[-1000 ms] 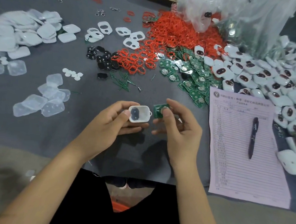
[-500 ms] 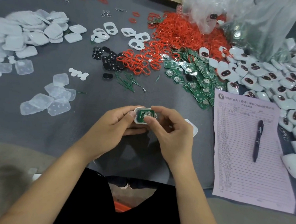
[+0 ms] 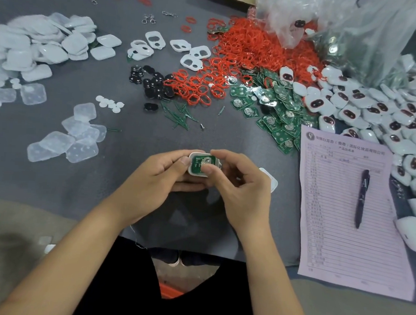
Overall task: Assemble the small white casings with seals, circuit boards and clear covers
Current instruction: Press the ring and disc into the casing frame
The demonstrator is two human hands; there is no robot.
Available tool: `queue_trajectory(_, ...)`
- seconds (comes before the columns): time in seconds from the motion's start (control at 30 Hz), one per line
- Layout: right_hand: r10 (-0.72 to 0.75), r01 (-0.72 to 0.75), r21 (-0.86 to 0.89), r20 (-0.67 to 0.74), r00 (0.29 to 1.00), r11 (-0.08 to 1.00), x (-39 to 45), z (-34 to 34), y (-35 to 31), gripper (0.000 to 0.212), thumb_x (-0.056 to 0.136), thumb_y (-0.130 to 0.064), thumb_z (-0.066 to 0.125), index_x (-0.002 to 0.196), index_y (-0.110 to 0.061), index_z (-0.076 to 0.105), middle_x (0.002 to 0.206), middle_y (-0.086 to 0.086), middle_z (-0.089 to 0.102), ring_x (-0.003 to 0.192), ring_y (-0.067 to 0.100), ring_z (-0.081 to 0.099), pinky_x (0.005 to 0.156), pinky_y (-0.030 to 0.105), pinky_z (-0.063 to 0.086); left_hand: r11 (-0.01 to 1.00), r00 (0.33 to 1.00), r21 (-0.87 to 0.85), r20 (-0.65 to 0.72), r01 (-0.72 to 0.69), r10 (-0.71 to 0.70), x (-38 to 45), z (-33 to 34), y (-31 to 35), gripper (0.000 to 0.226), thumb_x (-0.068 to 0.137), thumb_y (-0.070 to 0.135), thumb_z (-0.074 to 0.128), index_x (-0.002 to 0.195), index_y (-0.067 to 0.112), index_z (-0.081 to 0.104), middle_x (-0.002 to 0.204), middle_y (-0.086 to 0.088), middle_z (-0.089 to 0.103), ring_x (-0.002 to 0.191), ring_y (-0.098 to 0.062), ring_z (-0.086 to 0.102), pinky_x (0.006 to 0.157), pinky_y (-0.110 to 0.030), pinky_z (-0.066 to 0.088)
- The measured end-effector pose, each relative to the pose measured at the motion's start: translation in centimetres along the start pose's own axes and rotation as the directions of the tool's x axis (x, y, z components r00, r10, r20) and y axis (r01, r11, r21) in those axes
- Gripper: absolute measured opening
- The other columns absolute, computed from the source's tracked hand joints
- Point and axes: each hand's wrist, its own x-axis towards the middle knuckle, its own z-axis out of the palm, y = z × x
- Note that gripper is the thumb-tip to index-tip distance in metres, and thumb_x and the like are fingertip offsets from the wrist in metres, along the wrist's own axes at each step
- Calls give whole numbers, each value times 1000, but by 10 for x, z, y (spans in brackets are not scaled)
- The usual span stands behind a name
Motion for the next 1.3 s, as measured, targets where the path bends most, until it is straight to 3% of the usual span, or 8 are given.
queue_trajectory(0.23,-80,80,-60,-1,997,995,-1,1,-2,20,88,-36,78,102,-48,71,73,-16,54,66,7,53,65,13,40,999,1000,-38,-11,-7,7,0,1,1,39,110,22,38,127,25,73,128,-11,72,120,-28,70,95,-32,58)
queue_trajectory(0.53,-102,101,-119,-2,995,988,-2,3,0,19,90,-36,78,105,-44,70,76,-13,57,66,11,55,64,15,40,1000,998,-29,-58,10,-11,0,-1,-2,37,108,23,40,131,20,70,128,-12,72,120,-29,69,95,-35,58)
queue_trajectory(0.67,-115,110,-180,-17,993,978,-3,3,4,19,90,-30,80,108,-32,76,81,-9,61,69,13,58,65,14,41,999,998,-45,-69,10,-13,0,-1,-3,38,108,22,39,130,18,70,129,-13,72,123,-30,68,96,-35,58)
queue_trajectory(0.87,-34,31,-134,-22,999,990,-5,6,4,37,92,-36,74,128,-32,63,79,-12,57,61,12,50,60,18,40,997,995,-80,-97,12,-20,0,1,0,41,104,19,39,120,23,77,126,-9,74,122,-24,69,95,-32,58)
queue_trajectory(1.17,102,-100,-110,9,995,989,-1,2,4,13,96,-33,65,103,-29,75,85,-8,71,65,18,58,61,27,46,1000,997,-11,-77,-9,8,-2,3,0,39,104,16,40,121,24,75,125,-9,73,118,-25,70,94,-31,59)
queue_trajectory(1.3,106,-103,-82,28,994,991,0,1,2,10,96,-26,67,102,-24,76,84,-3,72,67,25,59,61,39,51,999,998,26,-64,-19,21,-3,2,-1,39,106,15,40,125,23,73,127,-8,72,121,-25,69,95,-31,58)
